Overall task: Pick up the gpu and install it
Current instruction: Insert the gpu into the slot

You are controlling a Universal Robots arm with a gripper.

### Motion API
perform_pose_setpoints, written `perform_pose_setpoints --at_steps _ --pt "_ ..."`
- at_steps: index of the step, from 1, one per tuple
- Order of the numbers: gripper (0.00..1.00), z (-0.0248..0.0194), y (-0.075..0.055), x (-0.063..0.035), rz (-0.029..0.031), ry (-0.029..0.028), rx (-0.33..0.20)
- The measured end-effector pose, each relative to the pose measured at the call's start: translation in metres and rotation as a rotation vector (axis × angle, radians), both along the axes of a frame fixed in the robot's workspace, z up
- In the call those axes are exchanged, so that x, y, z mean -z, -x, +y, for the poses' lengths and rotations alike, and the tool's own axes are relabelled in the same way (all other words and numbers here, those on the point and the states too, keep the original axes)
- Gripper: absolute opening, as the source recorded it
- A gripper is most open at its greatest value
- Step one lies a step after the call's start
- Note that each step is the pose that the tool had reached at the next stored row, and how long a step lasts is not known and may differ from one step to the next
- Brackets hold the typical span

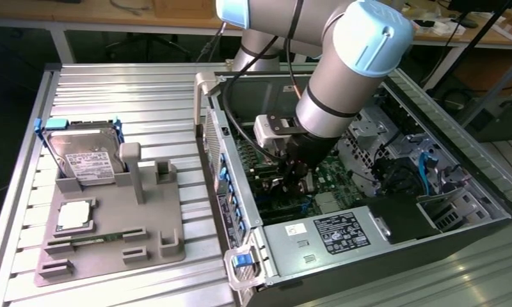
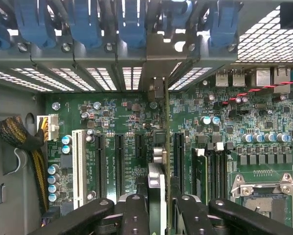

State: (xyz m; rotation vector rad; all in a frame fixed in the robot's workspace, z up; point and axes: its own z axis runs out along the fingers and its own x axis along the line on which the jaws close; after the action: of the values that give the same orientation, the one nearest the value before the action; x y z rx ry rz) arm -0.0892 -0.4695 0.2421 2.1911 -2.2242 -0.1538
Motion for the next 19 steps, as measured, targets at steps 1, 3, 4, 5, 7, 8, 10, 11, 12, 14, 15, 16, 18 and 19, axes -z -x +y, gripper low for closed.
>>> perform_pose_setpoints --at_steps 1,3,4,5,7,8,10,11,12,14,15,16,18,19 --pt "0.27 0.0 -0.0001 0.0017 0.0 0.0003 0.0" --pt "0.27 -0.0001 0.0001 0.0049 0.0006 0.0011 0.0" --pt "0.27 -0.0001 0.0002 0.0055 0.0005 0.0009 0.0" --pt "0.27 0.0 0.0002 0.0057 0.0004 0.0006 0.0" --pt "0.27 0.0001 0.0001 0.006 0.0001 -0.0001 0.0" --pt "0.27 0.0001 0.0001 0.0061 0.0 -0.0002 0.0" --pt "0.27 0.0001 0.0001 0.006 0.0 0.0 0.0" --pt "0.27 0.0001 0.0002 0.0061 0.0001 -0.0003 0.0" --pt "0.27 0.0006 0.0001 0.0072 -0.0011 -0.004 0.0" --pt "0.32 0.0003 0.0002 0.0068 -0.0008 -0.0017 0.0" --pt "0.32 0.0001 0.0002 0.0059 0.0002 0.0003 0.0" --pt "0.4 0.0001 0.0001 0.0061 -0.0002 -0.0004 0.0" --pt "0.4 0.0001 0.0001 0.004 0.0 0.0 0.0" --pt "0.4 0.0001 0.0001 -0.0009 -0.0001 -0.0002 0.0"
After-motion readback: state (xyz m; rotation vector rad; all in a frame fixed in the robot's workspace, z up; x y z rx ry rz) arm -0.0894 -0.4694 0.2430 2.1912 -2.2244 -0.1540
